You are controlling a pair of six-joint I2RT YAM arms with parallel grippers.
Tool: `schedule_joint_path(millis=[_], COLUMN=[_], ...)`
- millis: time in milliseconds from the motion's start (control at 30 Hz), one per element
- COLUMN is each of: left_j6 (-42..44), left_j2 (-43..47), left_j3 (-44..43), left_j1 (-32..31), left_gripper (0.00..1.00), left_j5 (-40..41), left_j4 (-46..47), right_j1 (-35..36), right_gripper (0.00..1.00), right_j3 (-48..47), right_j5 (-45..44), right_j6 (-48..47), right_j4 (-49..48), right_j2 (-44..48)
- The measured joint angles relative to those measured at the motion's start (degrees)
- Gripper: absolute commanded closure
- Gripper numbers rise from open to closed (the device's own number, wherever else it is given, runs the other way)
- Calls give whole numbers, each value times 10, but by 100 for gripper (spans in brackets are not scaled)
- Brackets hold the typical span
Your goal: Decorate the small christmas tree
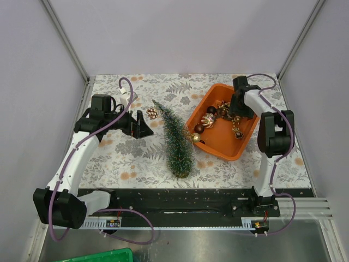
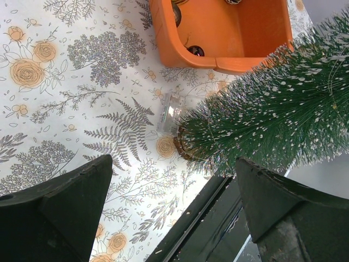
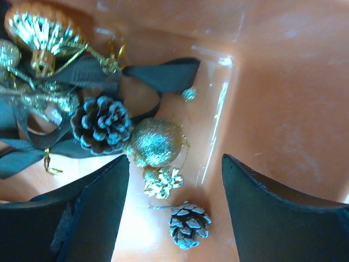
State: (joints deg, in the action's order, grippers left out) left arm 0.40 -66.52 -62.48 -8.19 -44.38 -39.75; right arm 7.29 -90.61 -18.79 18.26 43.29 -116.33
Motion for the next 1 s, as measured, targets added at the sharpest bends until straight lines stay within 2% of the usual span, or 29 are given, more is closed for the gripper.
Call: schedule_joint_path(millis=[267, 500, 667, 767, 1000], left_j6=[0, 0, 1, 1, 1], left_j2=[1, 1, 1, 1, 1], left_j3=[0, 0, 0, 1, 2], left_j1=[0, 0, 0, 0, 0], left_gripper=[1, 1, 1, 1, 1], left_j5=[0, 1, 1, 1, 1], left_j4=[0, 0, 0, 0, 0], right_j1=[-47, -50, -49, -49, -49], right_gripper=[29, 32, 40, 49, 54], right_j3=[-17, -17, -17, -17, -16], right_j5=[24, 77, 97, 107, 115], right_j6=[4, 5, 7, 9, 18], right_j4=[-9, -10, -11, -10, -12], right_j2=[-13, -42, -47, -47, -46])
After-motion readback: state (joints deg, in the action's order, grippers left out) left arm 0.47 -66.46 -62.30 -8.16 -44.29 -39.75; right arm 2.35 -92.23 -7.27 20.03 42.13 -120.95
